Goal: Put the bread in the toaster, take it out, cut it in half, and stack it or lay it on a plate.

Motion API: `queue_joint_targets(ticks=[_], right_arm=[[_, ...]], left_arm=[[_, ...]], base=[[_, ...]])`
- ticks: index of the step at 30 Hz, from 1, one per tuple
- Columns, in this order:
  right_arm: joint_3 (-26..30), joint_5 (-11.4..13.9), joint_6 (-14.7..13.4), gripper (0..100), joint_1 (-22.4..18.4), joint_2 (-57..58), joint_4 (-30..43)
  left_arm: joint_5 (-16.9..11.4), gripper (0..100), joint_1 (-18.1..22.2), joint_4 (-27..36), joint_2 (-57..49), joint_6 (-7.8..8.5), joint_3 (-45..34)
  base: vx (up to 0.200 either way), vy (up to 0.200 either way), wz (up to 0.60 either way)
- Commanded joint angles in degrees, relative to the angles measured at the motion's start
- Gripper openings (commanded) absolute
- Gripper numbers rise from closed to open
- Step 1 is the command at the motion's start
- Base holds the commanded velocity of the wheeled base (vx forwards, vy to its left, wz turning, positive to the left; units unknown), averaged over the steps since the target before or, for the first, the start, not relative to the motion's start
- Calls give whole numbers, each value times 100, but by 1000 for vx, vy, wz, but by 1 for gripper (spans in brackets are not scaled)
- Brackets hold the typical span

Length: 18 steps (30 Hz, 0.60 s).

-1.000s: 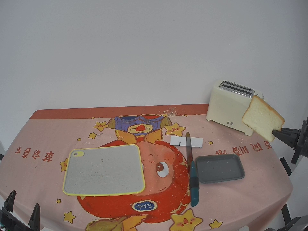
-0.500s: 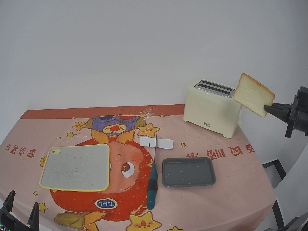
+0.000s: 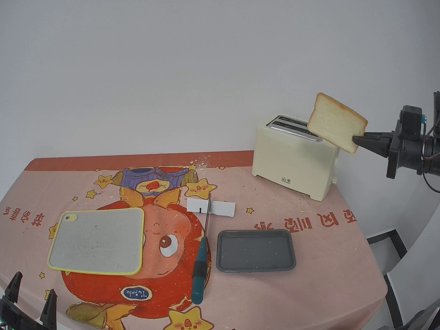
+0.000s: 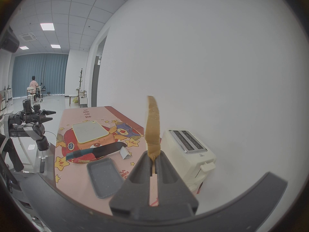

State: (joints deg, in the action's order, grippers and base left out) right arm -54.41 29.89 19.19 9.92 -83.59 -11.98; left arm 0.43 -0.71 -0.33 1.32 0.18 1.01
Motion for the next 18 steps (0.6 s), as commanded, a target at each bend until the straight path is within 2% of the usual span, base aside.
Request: queue_joint_targets(ticks=[1,3,9,12,15,18], right_arm=[[-501,-10,24,0,36,-579,3],[-720,-1,24,0,18,-720,3],[-1257,-10,59,0,-78,-931,539],[-1485,-10,226,0,-149,-1159,618],[-1652,17,454,0,-298,-1326,653],[-1749,17,481,0,-333,-1432,653]], left_arm=[[10,100,0,-2,9,-1,-101],[-8,100,0,-2,9,-1,-101],[1,100,0,-2,9,-18,-101],[19,100,0,-2,9,-9,-101],[19,100,0,-2,9,-9,-101],[19,100,0,-2,9,-9,-101]], base=[[0,0,0],[0,0,0],[0,200,0],[0,200,0],[0,0,0],[0,0,0]])
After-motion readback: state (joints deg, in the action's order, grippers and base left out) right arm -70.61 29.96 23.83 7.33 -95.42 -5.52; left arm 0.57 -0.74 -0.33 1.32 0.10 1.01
